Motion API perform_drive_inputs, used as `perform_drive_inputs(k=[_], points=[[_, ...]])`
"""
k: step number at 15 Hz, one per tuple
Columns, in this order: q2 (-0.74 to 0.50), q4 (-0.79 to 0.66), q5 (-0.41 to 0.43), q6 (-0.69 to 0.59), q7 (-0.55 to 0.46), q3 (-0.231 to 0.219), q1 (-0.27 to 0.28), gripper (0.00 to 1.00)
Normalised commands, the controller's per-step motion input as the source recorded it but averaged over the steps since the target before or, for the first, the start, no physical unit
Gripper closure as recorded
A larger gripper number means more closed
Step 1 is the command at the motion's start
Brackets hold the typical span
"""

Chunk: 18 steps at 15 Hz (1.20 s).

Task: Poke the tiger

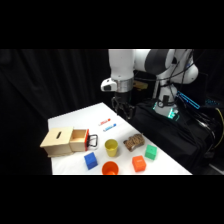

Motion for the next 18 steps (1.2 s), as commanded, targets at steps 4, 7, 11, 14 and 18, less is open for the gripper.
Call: perform_drive_inputs(k=[4, 7, 11, 14, 18], points=[[-0.01, -0.26, 0.017, 0.37, 0.12, 0.046, 0.042, 0.77], [0.15, -0.14, 0.000, 0.36, 0.11, 0.037, 0.039, 0.95], [0.25, -0.05, -0.011, 0.40, 0.07, 0.018, 0.037, 0.96], [0.29, 0.00, -0.025, 0.33, 0.07, 0.002, 0.049, 0.94], [0.31, 0.02, -0.006, 0.28, 0.05, 0.008, 0.077, 0.96]])
